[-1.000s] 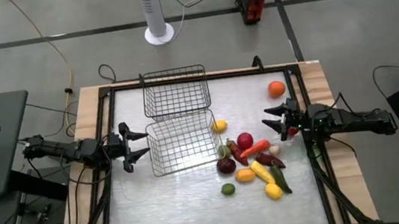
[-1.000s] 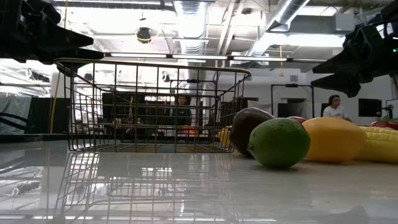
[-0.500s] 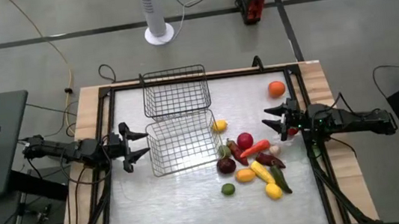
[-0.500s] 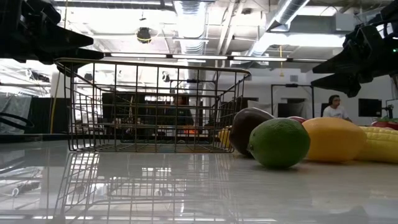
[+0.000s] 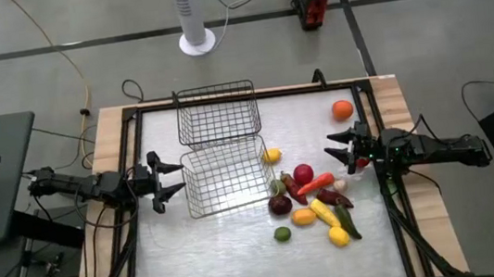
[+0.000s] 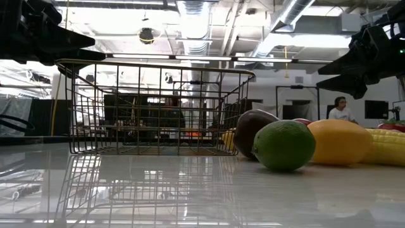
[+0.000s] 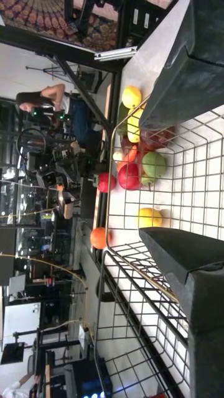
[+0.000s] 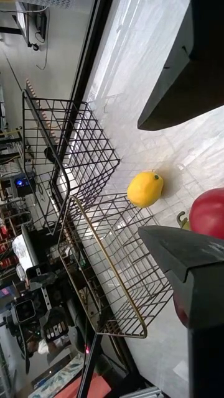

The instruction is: Sort produce into baskets

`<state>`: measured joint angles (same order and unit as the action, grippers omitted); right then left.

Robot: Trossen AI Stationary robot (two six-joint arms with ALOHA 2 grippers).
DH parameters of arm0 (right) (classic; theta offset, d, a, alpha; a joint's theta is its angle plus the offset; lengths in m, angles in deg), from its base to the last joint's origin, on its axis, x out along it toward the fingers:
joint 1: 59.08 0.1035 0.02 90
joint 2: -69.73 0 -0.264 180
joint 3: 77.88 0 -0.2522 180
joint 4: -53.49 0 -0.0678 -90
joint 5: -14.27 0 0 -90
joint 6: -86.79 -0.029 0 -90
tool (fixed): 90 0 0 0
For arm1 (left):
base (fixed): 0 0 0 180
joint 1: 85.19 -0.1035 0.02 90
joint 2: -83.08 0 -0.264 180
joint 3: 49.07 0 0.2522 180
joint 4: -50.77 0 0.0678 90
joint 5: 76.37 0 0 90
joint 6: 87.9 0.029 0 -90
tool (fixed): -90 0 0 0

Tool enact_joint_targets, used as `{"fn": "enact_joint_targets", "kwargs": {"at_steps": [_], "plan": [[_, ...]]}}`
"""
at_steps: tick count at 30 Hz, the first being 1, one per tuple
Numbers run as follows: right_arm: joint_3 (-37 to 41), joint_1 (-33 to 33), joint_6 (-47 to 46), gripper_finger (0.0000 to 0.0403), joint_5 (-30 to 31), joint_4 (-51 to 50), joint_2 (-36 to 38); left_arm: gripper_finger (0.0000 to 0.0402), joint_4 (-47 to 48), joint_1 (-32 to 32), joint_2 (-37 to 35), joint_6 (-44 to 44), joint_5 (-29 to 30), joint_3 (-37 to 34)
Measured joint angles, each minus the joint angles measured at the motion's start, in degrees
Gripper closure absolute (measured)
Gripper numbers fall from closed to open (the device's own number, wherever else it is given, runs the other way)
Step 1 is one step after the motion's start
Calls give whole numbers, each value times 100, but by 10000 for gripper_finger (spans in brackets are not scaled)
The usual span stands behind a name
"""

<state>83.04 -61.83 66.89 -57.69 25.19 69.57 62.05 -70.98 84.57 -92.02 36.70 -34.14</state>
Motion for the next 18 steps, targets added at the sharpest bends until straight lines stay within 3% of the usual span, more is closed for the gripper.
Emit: {"fn": "enact_joint_targets", "kwargs": {"at_steps": [14, 18], "plan": [[0, -2, -14, 111, 0, 0, 0, 146, 0, 1, -2, 0, 0, 0], [0, -2, -20, 111, 0, 0, 0, 146, -114, 1, -1, -403, 2, -2]]}}
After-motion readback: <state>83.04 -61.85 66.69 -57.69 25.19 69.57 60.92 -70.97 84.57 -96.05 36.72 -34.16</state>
